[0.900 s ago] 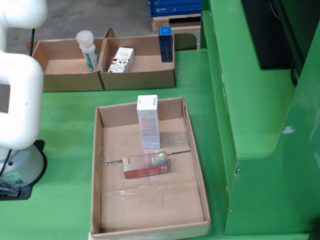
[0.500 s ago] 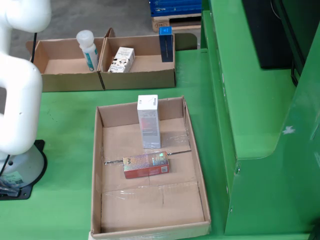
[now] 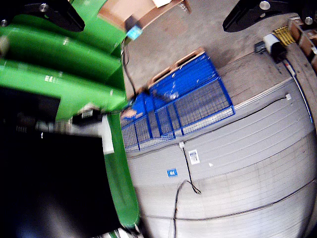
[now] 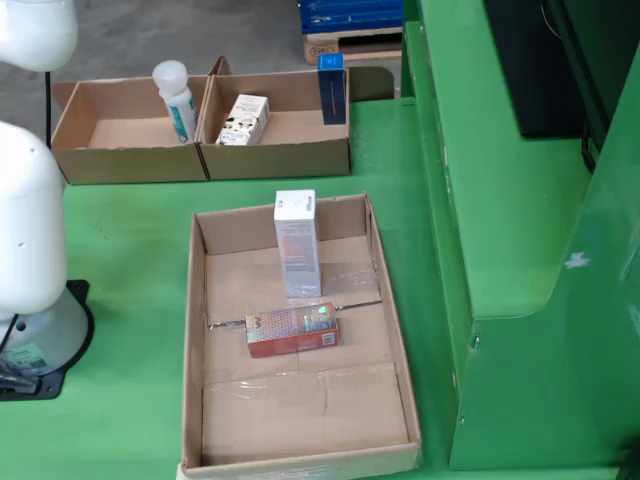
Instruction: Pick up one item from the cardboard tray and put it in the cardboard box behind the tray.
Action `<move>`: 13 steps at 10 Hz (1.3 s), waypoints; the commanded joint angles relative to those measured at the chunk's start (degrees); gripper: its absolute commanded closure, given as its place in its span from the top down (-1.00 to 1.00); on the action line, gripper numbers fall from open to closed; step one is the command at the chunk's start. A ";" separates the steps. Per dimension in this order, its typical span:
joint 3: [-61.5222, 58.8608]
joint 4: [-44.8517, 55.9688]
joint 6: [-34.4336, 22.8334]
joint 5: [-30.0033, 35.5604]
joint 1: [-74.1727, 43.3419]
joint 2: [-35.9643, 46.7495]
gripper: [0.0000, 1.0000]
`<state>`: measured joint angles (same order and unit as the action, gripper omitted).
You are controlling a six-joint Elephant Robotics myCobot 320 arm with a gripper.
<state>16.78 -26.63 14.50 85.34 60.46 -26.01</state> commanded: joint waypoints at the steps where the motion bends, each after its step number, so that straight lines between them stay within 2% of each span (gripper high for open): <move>1: 60.10 19.62 6.38 5.41 -9.93 55.73 1.00; 3: 61.91 32.12 13.43 2.44 -9.11 67.57 1.00; 4: 60.51 38.78 16.63 2.50 -9.78 70.80 1.00; 5: 57.00 45.68 17.34 5.46 -14.38 71.29 1.00; 6: 54.94 49.91 10.43 16.06 -30.75 68.49 1.00; 8: 54.68 55.85 3.72 23.15 -46.00 69.83 1.00; 9: 54.68 55.85 3.72 23.15 -46.00 69.83 1.00; 10: 54.92 60.87 -1.27 26.83 -55.90 73.25 1.00; 11: 53.74 63.61 -8.56 30.90 -64.78 71.80 1.00; 12: 49.38 69.65 -21.97 36.83 -79.38 66.56 1.00; 13: 40.28 78.70 -39.07 41.65 -94.47 56.64 1.00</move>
<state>52.29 8.26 17.84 106.08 33.13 9.14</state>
